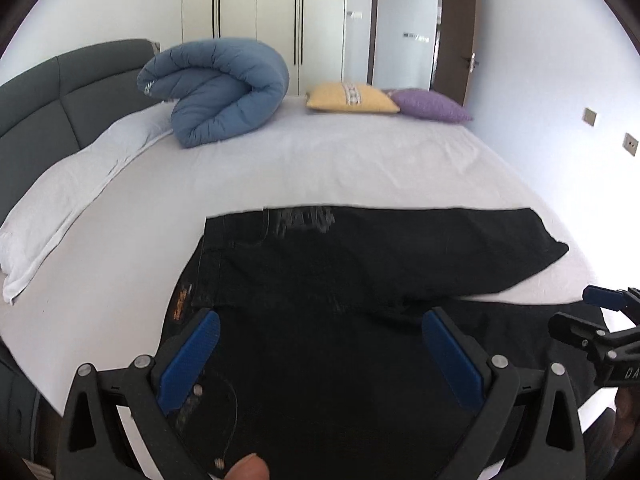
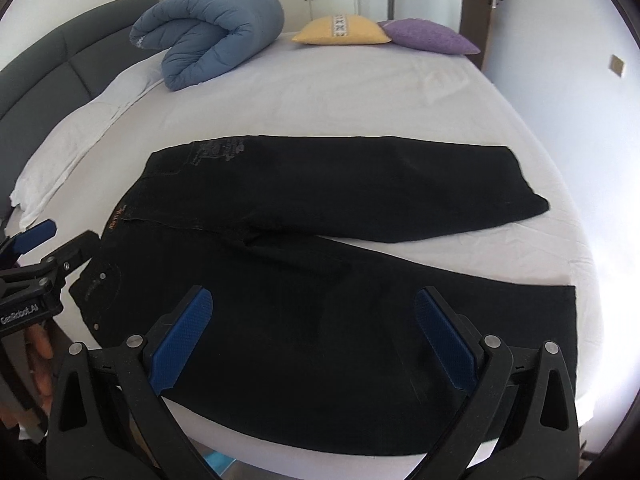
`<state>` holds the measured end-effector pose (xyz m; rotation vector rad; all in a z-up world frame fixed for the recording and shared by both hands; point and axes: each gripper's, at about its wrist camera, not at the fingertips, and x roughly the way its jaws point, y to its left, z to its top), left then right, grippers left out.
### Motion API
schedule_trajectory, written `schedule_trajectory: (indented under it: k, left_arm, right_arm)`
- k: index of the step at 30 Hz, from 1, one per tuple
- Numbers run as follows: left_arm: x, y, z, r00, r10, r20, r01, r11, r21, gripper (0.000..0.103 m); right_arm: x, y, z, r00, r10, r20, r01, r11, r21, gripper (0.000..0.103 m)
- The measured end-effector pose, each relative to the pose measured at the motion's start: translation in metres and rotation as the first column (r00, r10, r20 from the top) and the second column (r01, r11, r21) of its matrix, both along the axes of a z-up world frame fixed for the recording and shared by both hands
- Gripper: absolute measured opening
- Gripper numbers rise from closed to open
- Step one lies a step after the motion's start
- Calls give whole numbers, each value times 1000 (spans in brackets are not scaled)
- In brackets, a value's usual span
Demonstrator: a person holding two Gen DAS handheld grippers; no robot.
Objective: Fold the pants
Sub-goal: 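Lower both grippers and grasp the waistband of the black jeans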
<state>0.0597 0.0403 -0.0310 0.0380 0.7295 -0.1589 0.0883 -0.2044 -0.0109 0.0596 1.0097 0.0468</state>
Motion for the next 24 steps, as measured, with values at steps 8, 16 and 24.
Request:
schedule_trajectory:
  k: [8, 16, 24]
  left_arm:
    - [101, 46, -22, 970, 140, -196, -135, 990, 41, 103]
    - [261, 64, -43, 951, -221, -218, 231, 973, 22, 90]
    - [358, 51, -104, 769, -443, -461, 517, 855, 39, 72]
  right_arm:
    - [142, -12, -7, 977, 212, -29, -211, 977, 43, 103]
    - [264, 6, -40, 884, 466, -41, -465, 885, 29, 65]
    - [338, 20, -92, 811, 580, -81, -577, 815, 57, 51]
